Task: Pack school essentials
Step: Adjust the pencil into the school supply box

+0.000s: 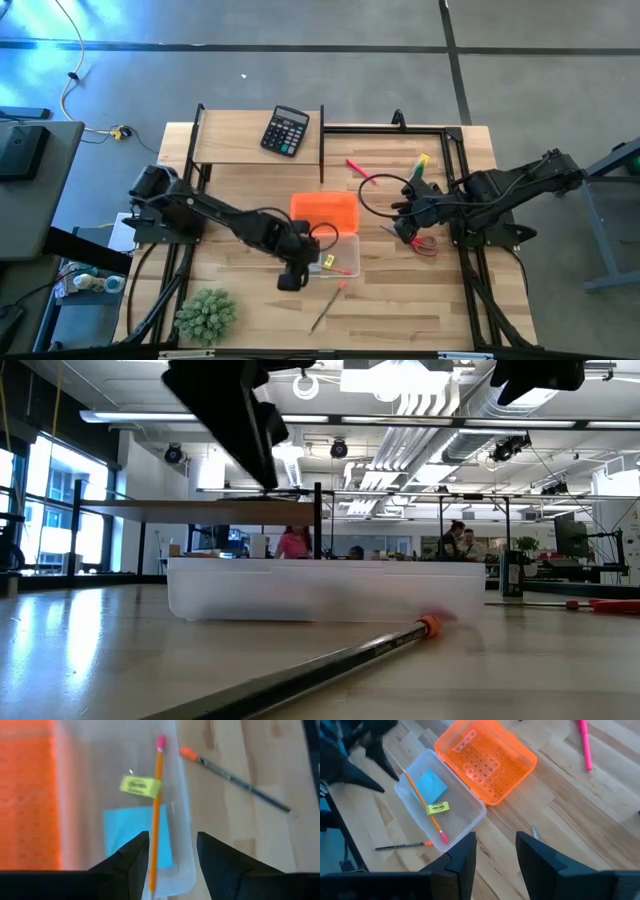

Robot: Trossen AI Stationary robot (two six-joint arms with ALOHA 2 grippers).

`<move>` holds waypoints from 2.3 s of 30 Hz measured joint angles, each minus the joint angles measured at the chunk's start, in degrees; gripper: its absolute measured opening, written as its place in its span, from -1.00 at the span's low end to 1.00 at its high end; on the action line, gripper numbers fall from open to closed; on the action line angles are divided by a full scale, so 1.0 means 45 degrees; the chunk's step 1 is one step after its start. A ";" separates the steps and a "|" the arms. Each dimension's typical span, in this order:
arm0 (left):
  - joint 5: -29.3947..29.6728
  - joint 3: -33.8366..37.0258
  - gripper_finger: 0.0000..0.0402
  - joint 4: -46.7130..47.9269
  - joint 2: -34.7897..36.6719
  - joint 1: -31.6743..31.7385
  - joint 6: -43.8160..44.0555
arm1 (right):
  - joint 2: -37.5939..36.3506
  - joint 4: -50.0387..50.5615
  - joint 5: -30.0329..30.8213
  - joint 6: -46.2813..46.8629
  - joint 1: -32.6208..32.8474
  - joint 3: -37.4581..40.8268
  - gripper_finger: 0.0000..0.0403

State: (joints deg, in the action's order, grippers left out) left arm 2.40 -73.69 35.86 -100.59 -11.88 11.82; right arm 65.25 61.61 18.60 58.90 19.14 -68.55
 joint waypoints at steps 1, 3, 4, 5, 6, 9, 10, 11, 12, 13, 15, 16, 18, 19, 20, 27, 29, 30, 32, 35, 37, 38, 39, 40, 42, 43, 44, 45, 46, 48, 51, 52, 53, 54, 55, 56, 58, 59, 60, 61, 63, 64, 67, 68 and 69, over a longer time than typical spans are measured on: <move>0.0127 0.0003 -0.25 0.0043 -0.0162 -0.0077 -0.0009 | -0.0009 0.0009 0.0022 0.0001 -0.0005 0.0000 -0.36; 0.0426 0.0001 -0.29 -0.0022 -0.0489 -0.0187 0.0000 | 0.0001 0.0023 0.0022 -0.0093 -0.0005 0.0000 -0.36; 0.0596 0.0012 -0.30 0.0103 -0.0581 -0.0229 0.0007 | -0.0003 0.0032 0.0030 -0.0097 -0.0005 0.0000 -0.36; 0.0725 0.0015 -0.32 0.0084 -0.0685 -0.0256 0.0070 | -0.0004 0.0044 0.0093 -0.0101 -0.0002 0.0000 -0.36; 0.0754 -0.0003 -0.34 -0.0080 -0.0807 -0.0267 0.0167 | -0.0002 0.0053 0.0119 -0.0123 0.0000 0.0000 -0.36; 0.0953 0.0015 -0.38 0.0073 -0.1038 -0.0271 0.0356 | -0.0004 0.0062 0.0143 -0.0186 0.0000 0.0000 -0.36; 0.1029 0.0003 -0.39 -0.0025 -0.1123 -0.0255 0.0410 | 0.0001 0.0062 0.0143 -0.0190 0.0000 0.0000 -0.36; 0.1044 0.0000 -0.40 0.0037 -0.1190 -0.0230 0.0434 | 0.0001 0.0062 0.0143 -0.0190 0.0000 0.0000 -0.36; 0.0978 0.0005 -0.40 0.0110 -0.1261 -0.0208 0.0435 | -0.0004 0.0062 0.0148 -0.0190 0.0000 0.0000 -0.36; 0.0851 0.0005 -0.41 0.0077 -0.1318 -0.0194 0.0430 | -0.0004 0.0059 0.0153 -0.0190 0.0000 0.0000 -0.36; 0.0733 0.0005 -0.41 0.0103 -0.1353 -0.0194 0.0313 | 0.0000 0.0062 0.0150 -0.0190 -0.0001 0.0000 -0.36; 0.0759 0.0005 -0.41 0.0099 -0.1353 -0.0189 0.0235 | -0.0004 0.0062 0.0153 -0.0190 -0.0003 0.0000 -0.36; 0.1107 0.0005 -0.41 0.0053 -0.1353 -0.0192 0.0196 | 0.0001 0.0066 0.0148 -0.0190 0.0000 0.0000 -0.36; 0.1282 0.0005 -0.41 0.0068 -0.1353 -0.0194 0.0212 | -0.0004 0.0062 0.0148 -0.0190 0.0000 0.0000 -0.36; 0.1366 0.0005 -0.42 0.0072 -0.1353 -0.0191 0.0218 | -0.0004 0.0062 0.0148 -0.0190 0.0000 0.0000 -0.36; 0.0771 0.0005 -0.42 0.0331 -0.1463 -0.0073 -0.0011 | -0.0001 0.0062 0.0138 -0.0190 -0.0002 0.0000 -0.36; 0.0654 0.0009 -0.42 0.0423 -0.1487 -0.0053 -0.0025 | 0.0000 0.0062 0.0129 -0.0190 -0.0005 0.0000 -0.36; 0.0637 0.0005 -0.42 0.0373 -0.1475 -0.0053 -0.0098 | -0.0004 0.0062 0.0133 -0.0190 -0.0002 0.0000 -0.36; 0.0689 0.0000 -0.42 0.0308 -0.1560 -0.0053 -0.0279 | 0.0001 0.0062 0.0124 -0.0190 -0.0005 0.0000 -0.36; 0.0810 0.0015 -0.42 0.0356 -0.1695 -0.0042 -0.0230 | 0.0001 0.0062 0.0119 -0.0190 0.0000 0.0000 -0.36; 0.0706 -0.0004 -0.42 0.0259 -0.1649 0.0003 -0.0232 | -0.0003 0.0062 0.0119 -0.0190 -0.0004 0.0000 -0.36; 0.0652 -0.0005 -0.42 0.0305 -0.1649 0.0030 -0.0328 | 0.0001 0.0062 0.0119 -0.0190 0.0000 0.0000 -0.36; 0.0651 -0.0002 -0.42 0.0374 -0.1656 0.0052 -0.0401 | 0.0001 0.0062 0.0119 -0.0190 -0.0002 0.0000 -0.36; 0.0662 0.0000 -0.42 0.0389 -0.1659 0.0054 -0.0432 | -0.0004 0.0062 0.0119 -0.0195 -0.0005 0.0000 -0.36; 0.0668 0.0000 -0.42 0.0346 -0.1659 0.0138 -0.0439 | 0.0001 0.0062 0.0119 -0.0190 -0.0001 0.0000 -0.36; 0.0654 0.0000 -0.42 0.0387 -0.1659 0.0164 -0.0439 | -0.0004 0.0062 0.0119 -0.0190 -0.0003 0.0000 -0.36; 0.0649 0.0000 -0.42 0.0457 -0.1659 0.0193 -0.0444 | -0.0001 0.0062 0.0119 -0.0190 0.0000 0.0000 -0.36; 0.0621 0.0000 -0.42 0.0508 -0.1663 0.0238 -0.0504 | 0.0001 0.0062 0.0119 -0.0190 0.0000 0.0000 -0.36; 0.0615 -0.0004 -0.42 0.0502 -0.1727 0.0266 -0.0598 | 0.0001 0.0062 0.0120 -0.0190 -0.0004 0.0000 -0.36; 0.0604 0.0003 -0.42 0.0581 -0.1887 0.0327 -0.0672 | 0.0001 0.0062 0.0119 -0.0190 -0.0005 0.0000 -0.36; 0.0347 0.0001 -0.42 0.0606 -0.1855 0.0331 -0.0670 | 0.0000 0.0062 0.0119 -0.0190 0.0000 0.0000 -0.36; 0.0236 -0.0005 -0.42 0.0605 -0.1853 0.0331 -0.0682 | 0.0001 0.0062 0.0119 -0.0192 -0.0004 0.0005 -0.36; 0.0197 -0.0002 -0.42 0.0645 -0.1855 0.0328 -0.0730 | -0.0002 0.0062 0.0124 -0.0190 0.0000 0.0005 -0.36; 0.0189 0.0000 -0.42 0.0657 -0.1858 0.0326 -0.0774 | -0.0004 0.0062 0.0124 -0.0190 -0.0002 0.0005 -0.36; 0.0196 0.0000 -0.42 0.0639 -0.1858 0.0325 -0.0774 | 0.0001 0.0062 0.0121 -0.0190 -0.0003 0.0005 -0.36; 0.0187 0.0000 -0.42 0.0636 -0.1858 0.0316 -0.0774 | 0.0000 0.0062 0.0124 -0.0190 -0.0001 0.0005 -0.36; 0.0173 0.0000 -0.42 0.0650 -0.1858 0.0321 -0.0774 | 0.0001 0.0062 0.0124 -0.0190 -0.0005 0.0005 -0.36; 0.0178 0.0000 -0.42 0.0650 -0.1858 0.0325 -0.0779 | 0.0001 0.0062 0.0124 -0.0190 0.0000 0.0005 -0.36; 0.0173 0.0000 -0.42 0.0648 -0.1887 0.0326 -0.0806 | -0.0003 0.0062 0.0124 -0.0190 0.0000 0.0005 -0.36; 0.0178 0.0000 -0.42 0.0653 -0.1933 0.0326 -0.0845 | -0.0004 0.0062 0.0124 -0.0190 0.0000 0.0005 -0.36; 0.0178 0.0005 -0.42 0.0802 -0.1982 0.0331 -0.0887 | 0.0001 0.0062 0.0124 -0.0193 -0.0001 0.0005 -0.36; 0.0178 -0.0002 -0.42 0.0768 -0.2052 0.0333 -0.0895 | -0.0004 0.0062 0.0124 -0.0192 -0.0002 0.0005 -0.36; 0.0126 0.0019 -0.42 0.0975 -0.2212 0.0389 -0.0895 | -0.0004 0.0067 0.0124 -0.0191 -0.0004 0.0005 -0.36; 0.0071 0.0019 -0.42 0.0956 -0.2208 0.0394 -0.0890 | -0.0004 0.0067 0.0124 -0.0195 -0.0005 0.0005 -0.36; 0.0042 0.0003 -0.42 0.0813 -0.2225 0.0394 -0.0885 | 0.0000 0.0072 0.0124 -0.0191 0.0000 0.0005 -0.36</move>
State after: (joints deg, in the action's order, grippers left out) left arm 2.59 -73.68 39.52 -110.60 -10.11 7.84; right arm 65.25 61.93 19.16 58.04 19.14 -68.53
